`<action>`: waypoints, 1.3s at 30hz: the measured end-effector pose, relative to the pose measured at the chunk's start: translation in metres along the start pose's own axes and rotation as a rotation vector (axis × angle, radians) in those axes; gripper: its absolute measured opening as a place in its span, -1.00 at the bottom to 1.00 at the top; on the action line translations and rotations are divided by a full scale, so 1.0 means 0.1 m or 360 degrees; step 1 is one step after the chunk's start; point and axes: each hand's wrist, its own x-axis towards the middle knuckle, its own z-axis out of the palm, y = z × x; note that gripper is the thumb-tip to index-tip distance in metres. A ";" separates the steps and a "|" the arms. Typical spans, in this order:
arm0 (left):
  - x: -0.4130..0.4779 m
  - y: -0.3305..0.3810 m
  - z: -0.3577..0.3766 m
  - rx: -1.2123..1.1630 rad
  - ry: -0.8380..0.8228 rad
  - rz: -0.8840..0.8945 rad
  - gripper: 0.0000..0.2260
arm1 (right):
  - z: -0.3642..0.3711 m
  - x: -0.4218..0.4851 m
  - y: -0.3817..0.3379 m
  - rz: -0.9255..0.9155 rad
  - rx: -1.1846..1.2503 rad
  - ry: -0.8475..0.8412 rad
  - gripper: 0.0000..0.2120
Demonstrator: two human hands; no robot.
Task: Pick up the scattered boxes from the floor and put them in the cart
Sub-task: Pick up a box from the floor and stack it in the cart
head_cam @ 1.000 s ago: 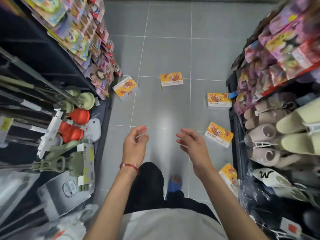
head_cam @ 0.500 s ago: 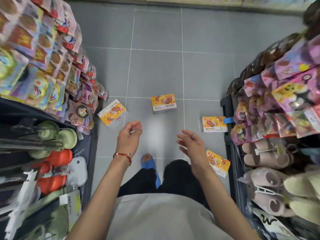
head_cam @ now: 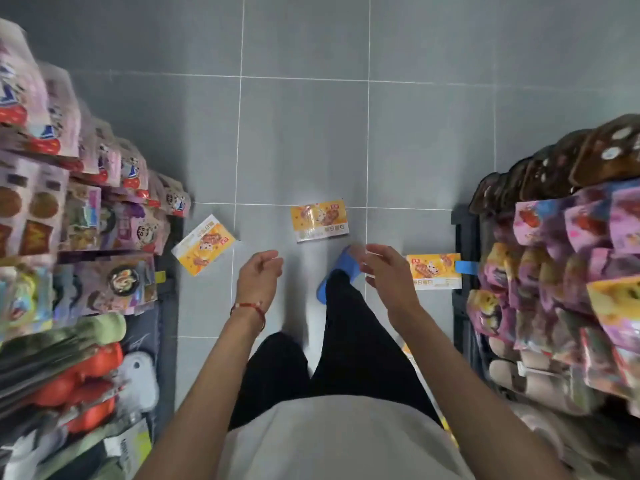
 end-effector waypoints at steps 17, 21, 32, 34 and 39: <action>2.96 -0.59 0.89 0.0190 -0.0131 -0.0627 -0.79 | 0.71 2.94 0.68 0.0107 -0.0354 0.0066 -0.80; 3.74 -1.03 0.99 0.0139 -0.0032 -0.0707 -0.80 | 0.83 3.64 1.13 0.0098 -0.0468 0.0117 -0.79; 5.50 -1.88 1.71 0.0024 0.0007 -0.0593 -0.76 | 1.16 5.45 2.29 0.0083 -0.0592 0.0116 -0.71; 5.70 -1.98 1.88 -0.0025 0.0008 -0.0548 -0.72 | 1.24 5.72 2.43 0.0110 -0.0543 0.0115 -0.66; 5.96 -2.26 2.12 -0.0135 -0.0061 -0.0647 -0.29 | 1.45 6.12 2.62 0.0114 -0.0455 0.0090 -0.59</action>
